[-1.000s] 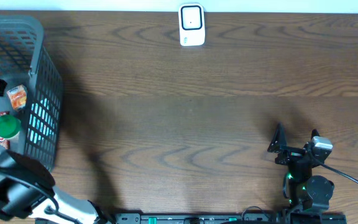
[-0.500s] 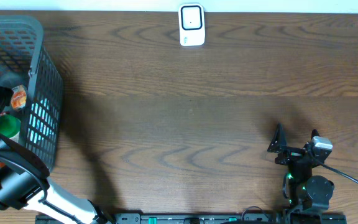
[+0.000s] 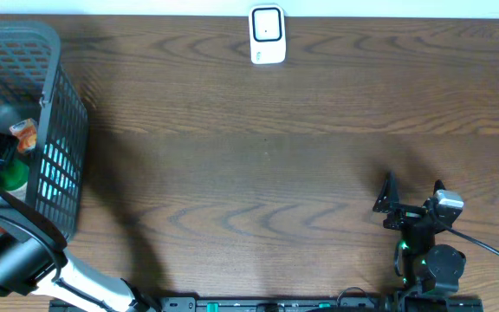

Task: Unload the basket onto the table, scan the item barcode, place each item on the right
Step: 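Grasp the green-capped bottle in the basket with the left gripper, then carry the bottle to the white scanner with the left gripper, then set the bottle upright on the table and release it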

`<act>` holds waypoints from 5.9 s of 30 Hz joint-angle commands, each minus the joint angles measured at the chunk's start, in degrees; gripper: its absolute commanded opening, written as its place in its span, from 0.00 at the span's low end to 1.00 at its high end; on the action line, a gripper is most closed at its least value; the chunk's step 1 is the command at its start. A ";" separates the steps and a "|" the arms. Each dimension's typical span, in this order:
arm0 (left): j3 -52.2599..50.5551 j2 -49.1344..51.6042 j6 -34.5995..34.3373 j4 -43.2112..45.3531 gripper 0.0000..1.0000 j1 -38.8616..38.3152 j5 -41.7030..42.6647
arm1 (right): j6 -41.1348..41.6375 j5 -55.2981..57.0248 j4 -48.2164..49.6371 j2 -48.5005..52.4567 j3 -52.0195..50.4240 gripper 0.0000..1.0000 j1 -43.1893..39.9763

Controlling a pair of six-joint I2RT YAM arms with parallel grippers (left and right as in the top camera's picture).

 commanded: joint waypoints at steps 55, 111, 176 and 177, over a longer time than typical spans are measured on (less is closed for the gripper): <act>-1.79 8.11 -1.55 0.50 0.98 -0.02 4.90 | 0.44 0.70 -0.15 0.00 -0.15 0.99 0.39; 2.32 -28.83 -6.10 5.29 0.68 -57.31 12.02 | 0.44 0.70 -0.15 0.00 -0.15 0.99 0.39; 33.18 -21.86 9.51 -16.24 0.98 -40.00 5.64 | 0.42 0.70 -0.15 0.00 -0.15 0.99 0.39; 33.09 -21.77 5.62 -18.29 0.98 -35.01 5.66 | 0.44 0.70 -0.15 0.00 -0.15 0.99 0.39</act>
